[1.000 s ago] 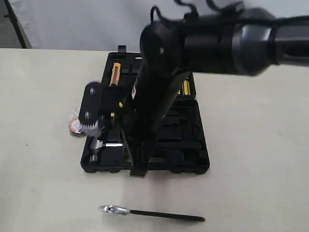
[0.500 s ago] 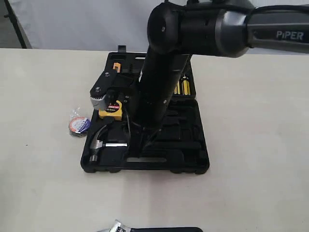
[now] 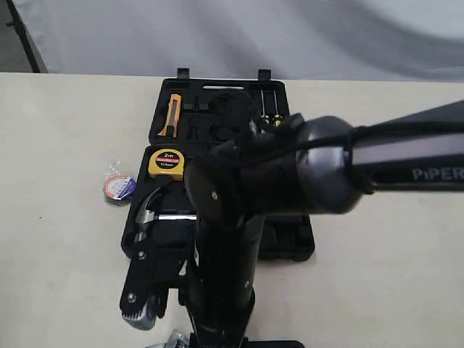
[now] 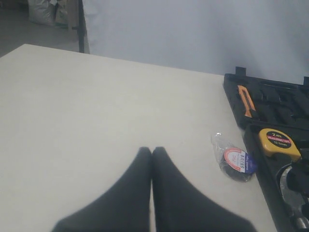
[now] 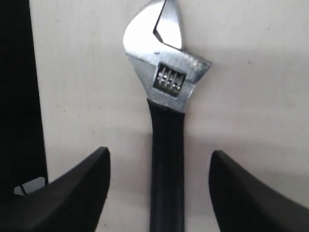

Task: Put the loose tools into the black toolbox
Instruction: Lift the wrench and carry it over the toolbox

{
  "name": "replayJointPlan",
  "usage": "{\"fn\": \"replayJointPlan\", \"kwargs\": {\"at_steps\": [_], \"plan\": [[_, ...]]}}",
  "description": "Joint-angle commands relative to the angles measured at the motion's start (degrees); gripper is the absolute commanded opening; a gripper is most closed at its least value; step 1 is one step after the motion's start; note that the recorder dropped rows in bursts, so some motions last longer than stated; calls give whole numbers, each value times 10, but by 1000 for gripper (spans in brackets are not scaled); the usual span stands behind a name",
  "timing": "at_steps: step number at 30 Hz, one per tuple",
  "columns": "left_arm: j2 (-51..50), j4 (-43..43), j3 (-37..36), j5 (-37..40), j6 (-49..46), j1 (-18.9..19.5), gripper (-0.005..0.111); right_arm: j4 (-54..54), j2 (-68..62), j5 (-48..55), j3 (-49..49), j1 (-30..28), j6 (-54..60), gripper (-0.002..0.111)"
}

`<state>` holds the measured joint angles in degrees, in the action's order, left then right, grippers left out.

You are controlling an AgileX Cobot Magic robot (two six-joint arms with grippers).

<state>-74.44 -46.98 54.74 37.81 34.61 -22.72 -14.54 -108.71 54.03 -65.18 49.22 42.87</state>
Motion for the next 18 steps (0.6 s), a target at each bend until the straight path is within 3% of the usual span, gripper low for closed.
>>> {"fn": "replayJointPlan", "kwargs": {"at_steps": [1,9,12,14,17,18], "plan": [[5,8,-5,-10,6,2,1,9,6,-82,38,12,-25,58],[5,8,-5,-10,6,2,1,-22,-4,-166,85,14,-28,58],[5,8,-5,-10,6,2,1,-24,-28,-165,92,17,-32,52],[5,8,-5,-10,6,2,1,-24,-42,-162,92,17,-32,37],[5,8,-5,-10,6,2,1,-21,-50,-162,92,17,-37,-1],[5,8,-5,-10,6,2,1,-19,-50,-162,92,17,-38,1]]}}
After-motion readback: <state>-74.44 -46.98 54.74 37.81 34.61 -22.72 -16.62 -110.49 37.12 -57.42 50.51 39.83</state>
